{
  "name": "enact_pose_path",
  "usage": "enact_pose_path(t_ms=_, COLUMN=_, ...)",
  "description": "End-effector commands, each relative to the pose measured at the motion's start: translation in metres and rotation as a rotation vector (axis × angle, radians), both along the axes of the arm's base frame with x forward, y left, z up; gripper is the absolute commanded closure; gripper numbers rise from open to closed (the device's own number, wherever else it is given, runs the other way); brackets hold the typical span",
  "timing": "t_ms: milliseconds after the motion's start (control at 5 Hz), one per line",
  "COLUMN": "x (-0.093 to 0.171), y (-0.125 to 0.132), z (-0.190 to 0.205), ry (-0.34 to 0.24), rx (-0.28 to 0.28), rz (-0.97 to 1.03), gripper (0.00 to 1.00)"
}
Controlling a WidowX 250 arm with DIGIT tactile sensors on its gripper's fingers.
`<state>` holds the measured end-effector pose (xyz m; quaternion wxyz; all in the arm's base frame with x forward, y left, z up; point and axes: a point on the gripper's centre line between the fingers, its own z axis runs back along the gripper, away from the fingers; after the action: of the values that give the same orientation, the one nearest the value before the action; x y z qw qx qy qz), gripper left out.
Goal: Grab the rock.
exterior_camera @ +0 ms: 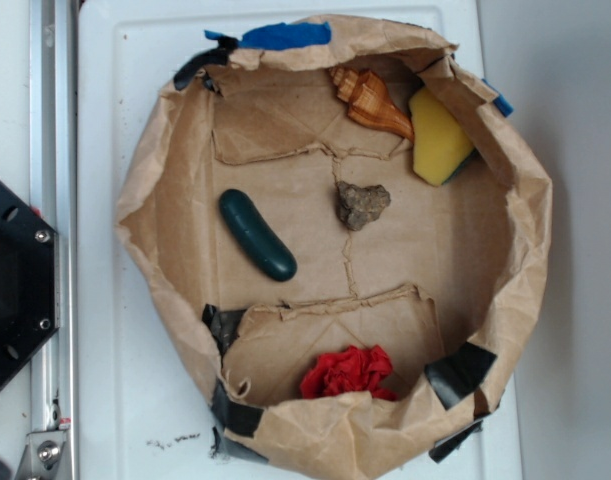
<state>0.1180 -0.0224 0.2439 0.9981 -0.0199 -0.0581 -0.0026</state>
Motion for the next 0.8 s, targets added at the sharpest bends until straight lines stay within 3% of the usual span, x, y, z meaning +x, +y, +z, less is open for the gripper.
enact_pose_path(t_ms=0, x=0.0, y=0.0, z=0.0, ry=0.0, rx=0.0, rz=0.0, gripper=0.0)
enact_pose_path(t_ms=600, x=0.087, y=0.016, z=-0.023, ry=-0.071, rx=-0.006, rz=0.042, gripper=0.0)
